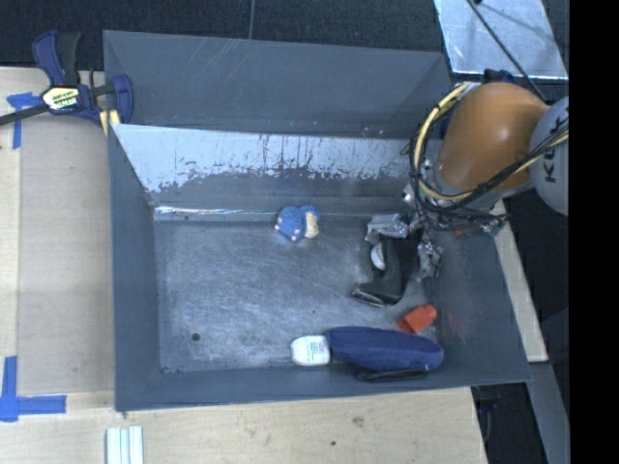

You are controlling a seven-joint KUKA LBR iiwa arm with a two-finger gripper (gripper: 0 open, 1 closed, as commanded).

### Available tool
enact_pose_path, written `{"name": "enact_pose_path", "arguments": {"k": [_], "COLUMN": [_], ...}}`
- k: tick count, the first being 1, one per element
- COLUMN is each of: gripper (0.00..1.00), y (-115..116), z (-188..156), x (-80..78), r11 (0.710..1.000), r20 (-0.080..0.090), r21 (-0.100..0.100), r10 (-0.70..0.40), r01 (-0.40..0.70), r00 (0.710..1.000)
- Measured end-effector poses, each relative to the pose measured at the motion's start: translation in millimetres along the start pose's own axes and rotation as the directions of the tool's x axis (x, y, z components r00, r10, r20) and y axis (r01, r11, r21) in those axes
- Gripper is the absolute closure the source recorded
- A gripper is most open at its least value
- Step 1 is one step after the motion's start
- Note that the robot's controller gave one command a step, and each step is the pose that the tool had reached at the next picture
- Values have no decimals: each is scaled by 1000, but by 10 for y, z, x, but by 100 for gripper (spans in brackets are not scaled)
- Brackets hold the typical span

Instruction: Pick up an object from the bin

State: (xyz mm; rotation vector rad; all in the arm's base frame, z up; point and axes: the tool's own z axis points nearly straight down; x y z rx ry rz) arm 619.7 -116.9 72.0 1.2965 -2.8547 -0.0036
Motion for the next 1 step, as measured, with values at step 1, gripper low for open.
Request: {"name": "enact_pose_path", "arguments": {"k": [1], "gripper": [100], "y": [224], "z": [-2087], "x": [-121], "r11": [998], "r20": [8], "r21": [10], "r10": [-55], "r01": [55], "r00": [998]}}
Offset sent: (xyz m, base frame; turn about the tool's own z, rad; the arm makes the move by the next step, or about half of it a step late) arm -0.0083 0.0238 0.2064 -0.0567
